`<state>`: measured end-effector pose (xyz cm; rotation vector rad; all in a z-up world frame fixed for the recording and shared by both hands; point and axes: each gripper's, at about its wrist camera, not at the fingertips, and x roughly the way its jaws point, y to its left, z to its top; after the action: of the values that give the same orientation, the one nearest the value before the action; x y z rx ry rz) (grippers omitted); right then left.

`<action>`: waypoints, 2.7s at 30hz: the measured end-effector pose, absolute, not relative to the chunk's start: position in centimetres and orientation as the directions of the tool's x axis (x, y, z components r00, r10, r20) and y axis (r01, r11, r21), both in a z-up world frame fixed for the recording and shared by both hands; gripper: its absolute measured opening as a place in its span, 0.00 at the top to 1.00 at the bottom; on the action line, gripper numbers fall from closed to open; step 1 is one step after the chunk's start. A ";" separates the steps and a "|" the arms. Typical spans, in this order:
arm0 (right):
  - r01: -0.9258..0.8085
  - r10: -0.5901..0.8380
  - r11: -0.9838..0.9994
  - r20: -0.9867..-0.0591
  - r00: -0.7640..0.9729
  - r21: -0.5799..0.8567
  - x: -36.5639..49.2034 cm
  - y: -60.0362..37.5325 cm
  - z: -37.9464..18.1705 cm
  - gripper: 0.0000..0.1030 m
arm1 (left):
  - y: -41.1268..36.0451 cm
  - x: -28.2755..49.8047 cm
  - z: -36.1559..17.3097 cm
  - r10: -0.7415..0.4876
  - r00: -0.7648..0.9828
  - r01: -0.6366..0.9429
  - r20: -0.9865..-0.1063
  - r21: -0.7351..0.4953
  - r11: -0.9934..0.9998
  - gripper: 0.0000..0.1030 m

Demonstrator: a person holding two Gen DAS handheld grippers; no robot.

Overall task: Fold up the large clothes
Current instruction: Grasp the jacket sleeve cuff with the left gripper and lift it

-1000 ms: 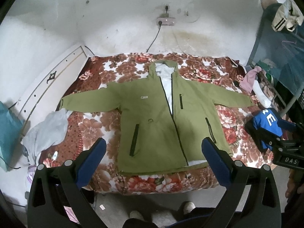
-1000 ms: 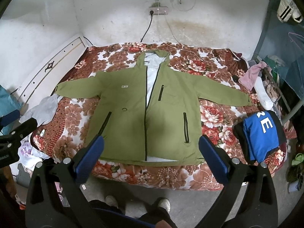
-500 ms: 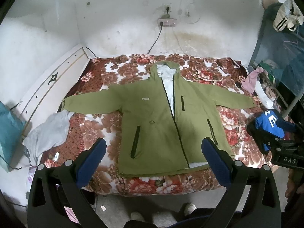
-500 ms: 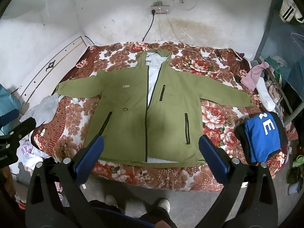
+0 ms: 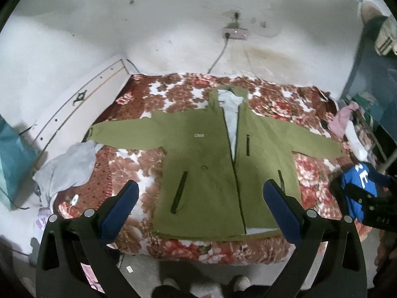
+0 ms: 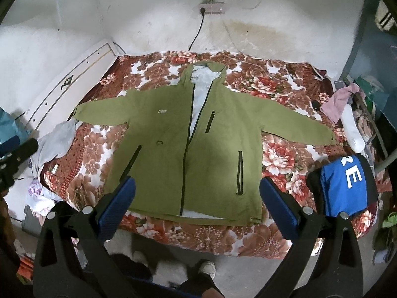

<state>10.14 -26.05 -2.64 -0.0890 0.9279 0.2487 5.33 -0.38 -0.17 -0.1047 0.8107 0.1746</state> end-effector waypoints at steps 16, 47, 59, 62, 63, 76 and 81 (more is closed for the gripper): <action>-0.197 0.110 0.980 -0.843 0.526 0.004 21.5 -10.7 -7.0 0.04 | 22.2 17.3 -6.8 0.099 0.581 -0.270 -0.808 -0.077 0.960 0.05; -0.408 -0.136 0.846 -0.879 0.458 -0.344 37.8 20.6 -28.1 0.04 | 65.4 39.2 -36.6 -0.057 0.590 -0.430 -0.806 -0.372 0.823 0.05; -0.516 -0.138 0.770 -0.889 0.437 -0.374 38.8 25.0 -32.8 0.04 | 69.7 41.2 -42.5 -0.170 0.612 -0.497 -0.773 -0.542 0.678 0.05; -0.537 -0.133 0.757 -0.892 0.433 -0.373 39.5 25.4 -34.4 0.04 | 70.6 41.6 -42.5 -0.205 0.659 -0.481 -0.723 -0.615 0.624 0.05; -0.549 -0.127 0.747 -0.891 0.436 -0.376 39.8 25.8 -35.1 0.04 | 70.7 41.7 -42.5 -0.217 0.671 -0.470 -0.709 -0.633 0.615 0.05; -0.649 -0.122 0.662 -0.909 0.400 -0.374 45.1 30.2 -45.0 0.05 | 69.7 42.6 -44.1 -0.229 0.636 -0.462 -0.737 -0.602 0.651 0.95; -0.646 -0.125 0.675 -0.918 0.376 -0.357 46.4 30.2 -46.9 0.05 | 68.8 42.9 -41.6 -0.194 0.654 -0.439 -0.731 -0.575 0.690 0.97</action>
<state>46.42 30.23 -46.92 -0.7954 1.1613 0.3823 42.91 68.80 -41.56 -0.8217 0.8710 0.1579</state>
